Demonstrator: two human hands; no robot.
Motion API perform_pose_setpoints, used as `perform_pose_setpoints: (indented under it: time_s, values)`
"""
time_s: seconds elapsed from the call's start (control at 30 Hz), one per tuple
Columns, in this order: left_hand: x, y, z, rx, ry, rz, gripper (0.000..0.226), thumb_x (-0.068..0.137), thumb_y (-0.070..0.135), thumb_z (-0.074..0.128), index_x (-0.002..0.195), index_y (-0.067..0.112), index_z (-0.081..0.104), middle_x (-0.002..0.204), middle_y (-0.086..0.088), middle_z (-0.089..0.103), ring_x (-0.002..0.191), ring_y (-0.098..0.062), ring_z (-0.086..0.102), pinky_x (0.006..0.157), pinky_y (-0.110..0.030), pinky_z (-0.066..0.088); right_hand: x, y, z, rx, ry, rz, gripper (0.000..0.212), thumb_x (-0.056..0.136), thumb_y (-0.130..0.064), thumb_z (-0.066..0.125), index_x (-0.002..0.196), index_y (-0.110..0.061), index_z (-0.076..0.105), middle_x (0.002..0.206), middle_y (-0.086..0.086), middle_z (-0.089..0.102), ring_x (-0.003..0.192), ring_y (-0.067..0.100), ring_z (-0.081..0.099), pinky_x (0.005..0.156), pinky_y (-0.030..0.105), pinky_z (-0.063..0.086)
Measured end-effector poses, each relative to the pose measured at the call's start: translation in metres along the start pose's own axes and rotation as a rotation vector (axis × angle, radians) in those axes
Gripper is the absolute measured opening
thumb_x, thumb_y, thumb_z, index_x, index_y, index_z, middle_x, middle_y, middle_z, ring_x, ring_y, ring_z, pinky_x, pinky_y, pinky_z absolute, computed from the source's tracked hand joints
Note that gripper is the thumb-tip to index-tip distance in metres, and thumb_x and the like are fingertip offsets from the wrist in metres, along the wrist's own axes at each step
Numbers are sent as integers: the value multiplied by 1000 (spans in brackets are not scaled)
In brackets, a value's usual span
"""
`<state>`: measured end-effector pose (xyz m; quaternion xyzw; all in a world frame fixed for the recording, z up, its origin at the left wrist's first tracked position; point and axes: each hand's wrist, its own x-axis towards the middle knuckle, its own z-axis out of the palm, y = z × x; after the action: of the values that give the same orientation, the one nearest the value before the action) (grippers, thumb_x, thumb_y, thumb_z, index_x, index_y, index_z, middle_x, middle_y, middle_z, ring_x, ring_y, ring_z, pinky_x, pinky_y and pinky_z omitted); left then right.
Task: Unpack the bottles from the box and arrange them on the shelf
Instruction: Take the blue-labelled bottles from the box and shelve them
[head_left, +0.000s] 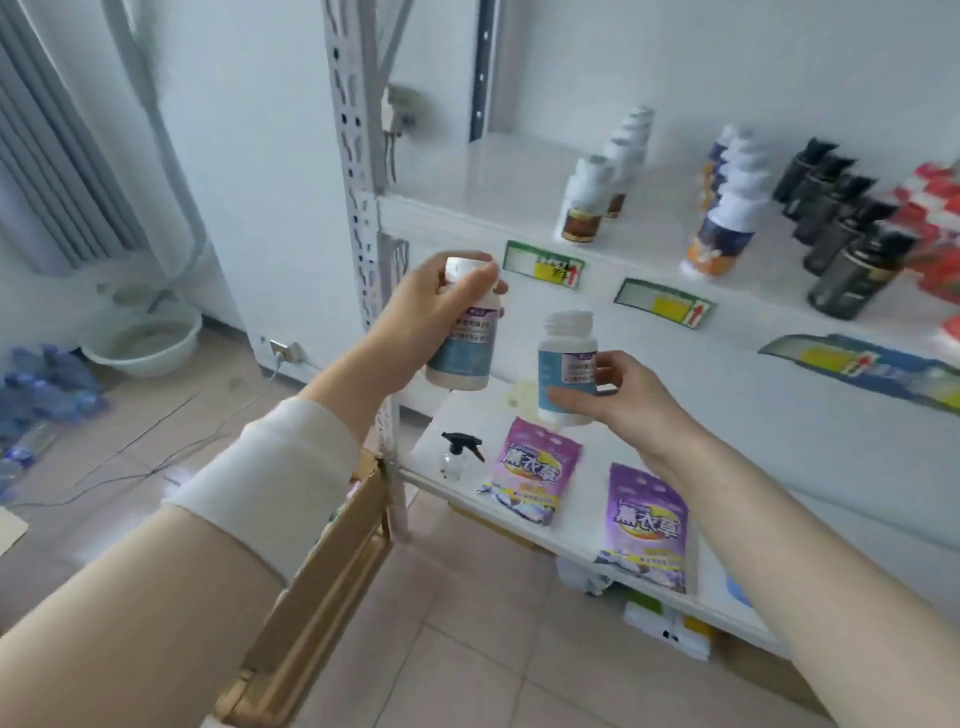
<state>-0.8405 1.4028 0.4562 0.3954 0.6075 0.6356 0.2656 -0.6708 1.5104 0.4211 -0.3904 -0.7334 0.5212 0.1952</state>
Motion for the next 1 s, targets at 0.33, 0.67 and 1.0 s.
perform_pose_setpoints:
  time_s: [0.33,0.67,1.0]
  values:
    - [11,92,256,-45,-263,75,12,94,28,53,88,18,57,87,0,63,87,-18,62,86,-36,52,-81,32,-242,59,300,-57,49,70,-22,80,110,-15,53,102,-3,60,84,8,57,66,16,42]
    - [71,141,432,79,-408,175,21,94,31,52,89,12,57,91,-10,63,84,-18,61,85,-35,53,-84,45,-414,83,560,-81,45,72,-22,78,109,-17,52,92,-10,59,76,2,56,61,17,41]
    - [212,121,558,244,-482,183,39,87,35,62,121,16,56,102,1,63,92,-14,61,77,-22,48,13,53,-529,-83,592,-17,48,71,-19,79,112,-11,55,103,-2,63,80,2,56,62,15,42]
